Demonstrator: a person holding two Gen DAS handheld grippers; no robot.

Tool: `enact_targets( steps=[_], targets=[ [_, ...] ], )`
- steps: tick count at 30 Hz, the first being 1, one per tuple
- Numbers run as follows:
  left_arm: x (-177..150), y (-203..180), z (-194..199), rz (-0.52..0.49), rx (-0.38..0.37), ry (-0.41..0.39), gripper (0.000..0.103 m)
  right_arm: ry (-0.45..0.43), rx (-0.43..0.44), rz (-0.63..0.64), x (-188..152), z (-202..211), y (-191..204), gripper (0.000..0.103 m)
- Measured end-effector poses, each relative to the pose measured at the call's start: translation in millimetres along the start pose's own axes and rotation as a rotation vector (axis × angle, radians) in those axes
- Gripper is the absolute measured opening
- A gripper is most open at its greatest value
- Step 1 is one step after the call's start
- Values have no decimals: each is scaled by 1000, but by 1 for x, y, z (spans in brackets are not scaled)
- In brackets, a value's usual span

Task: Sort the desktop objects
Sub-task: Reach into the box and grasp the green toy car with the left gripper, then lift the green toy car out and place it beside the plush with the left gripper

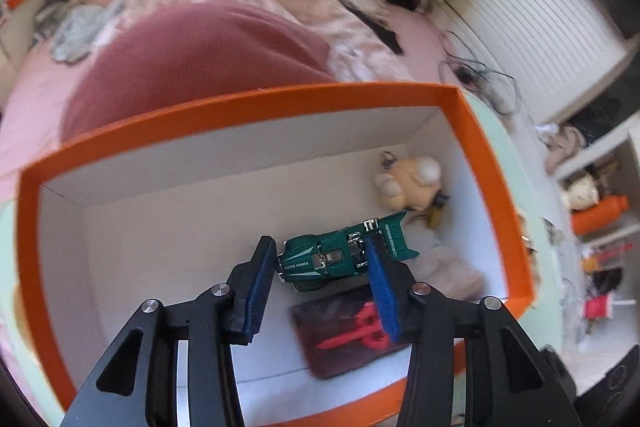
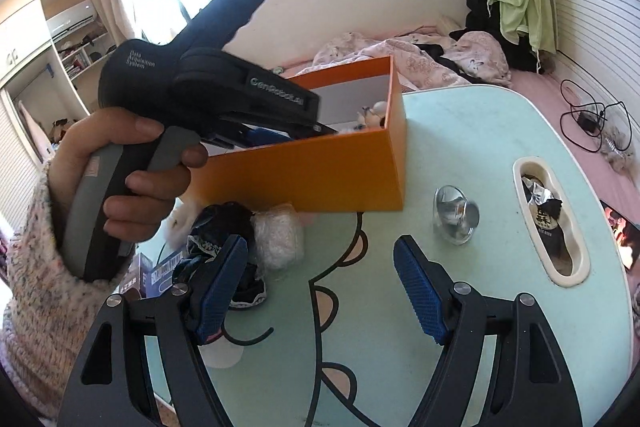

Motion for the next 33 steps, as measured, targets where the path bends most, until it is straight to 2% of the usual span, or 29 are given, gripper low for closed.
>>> enact_targets(
  steps=[5, 9, 14, 16, 20, 22, 24, 26, 27, 28, 33],
  targets=[
    [4, 39, 11, 100, 1, -16, 44, 1, 1, 1, -2, 2, 1, 76],
    [6, 49, 18, 146, -1, -40, 45, 4, -2, 6, -3, 2, 3, 76],
    [4, 40, 13, 115, 22, -18, 67, 6, -5, 8, -2, -1, 3, 76],
    [1, 37, 5, 92, 49, 16, 69, 6, -4, 7, -2, -1, 3, 76],
    [-1, 32, -1, 70, 23, 35, 78, 7, -5, 8, -3, -1, 4, 76],
    [0, 34, -3, 80, 7, 46, 79, 7, -5, 8, -3, -1, 5, 76],
    [-1, 35, -3, 85, -11, 50, 78, 6, -7, 11, -2, -1, 6, 76],
    [-2, 34, -2, 59, -3, 37, 57, 5, -7, 11, -1, -1, 5, 76],
    [-2, 33, 0, 40, 9, 24, 53, 6, -6, 10, -1, -1, 5, 76],
    [-2, 31, 2, 29, -2, 17, 43, 5, -6, 11, 0, -2, 4, 76],
    [-2, 30, 5, -1, 7, -10, 43, 3, -8, 11, 0, -2, 5, 76]
  ],
)
Point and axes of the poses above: each gripper's, at about its wrist camera, not at the fingertips, and z roughly against the way its jaws point, y to its left, x to its top, the point moved 7 cm from there along -z, roughly the way its jaws point, and after that the axes turned 6 degrees about x, right-handed, at the moved point
